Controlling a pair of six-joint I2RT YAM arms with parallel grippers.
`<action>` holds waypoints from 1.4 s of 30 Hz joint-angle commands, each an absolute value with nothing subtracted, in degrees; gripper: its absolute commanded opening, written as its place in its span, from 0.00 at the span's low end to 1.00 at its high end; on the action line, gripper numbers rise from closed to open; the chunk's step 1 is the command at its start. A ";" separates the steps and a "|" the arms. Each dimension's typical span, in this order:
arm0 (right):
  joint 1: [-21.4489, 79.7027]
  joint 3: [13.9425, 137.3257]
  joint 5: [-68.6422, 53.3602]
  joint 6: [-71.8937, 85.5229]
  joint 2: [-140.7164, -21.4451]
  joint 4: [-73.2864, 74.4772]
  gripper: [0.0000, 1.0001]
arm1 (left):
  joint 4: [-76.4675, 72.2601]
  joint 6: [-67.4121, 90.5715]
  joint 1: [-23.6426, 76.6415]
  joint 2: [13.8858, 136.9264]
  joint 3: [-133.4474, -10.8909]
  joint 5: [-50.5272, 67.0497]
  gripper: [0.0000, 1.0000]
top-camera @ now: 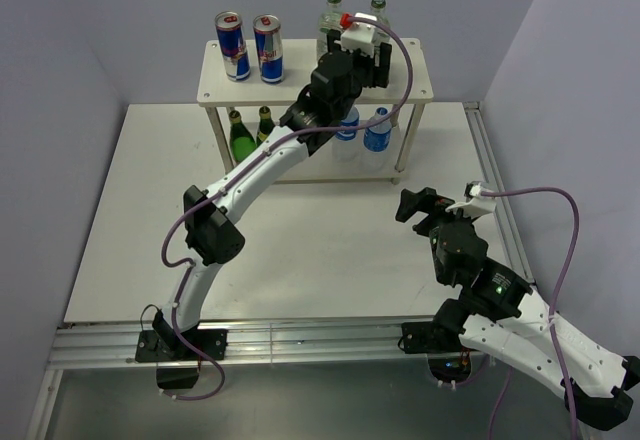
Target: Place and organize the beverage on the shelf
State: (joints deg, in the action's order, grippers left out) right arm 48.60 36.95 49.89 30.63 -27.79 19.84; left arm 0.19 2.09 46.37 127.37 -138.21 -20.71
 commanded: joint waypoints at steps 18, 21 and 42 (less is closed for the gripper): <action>48.43 36.91 52.12 31.11 -27.33 18.28 1.00 | -8.00 -3.26 53.78 112.69 -112.97 -35.15 0.99; 48.34 37.09 53.08 31.29 -27.51 18.81 1.00 | -10.19 -0.72 55.71 103.41 -99.83 -39.63 0.99; 48.52 66.87 33.05 21.72 -34.45 31.54 1.00 | 39.03 28.92 68.91 36.66 -68.64 -58.52 0.99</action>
State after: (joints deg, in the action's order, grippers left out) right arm 48.60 61.04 35.38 25.74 -33.87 26.92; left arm 34.61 29.58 68.88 40.86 -66.41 -51.88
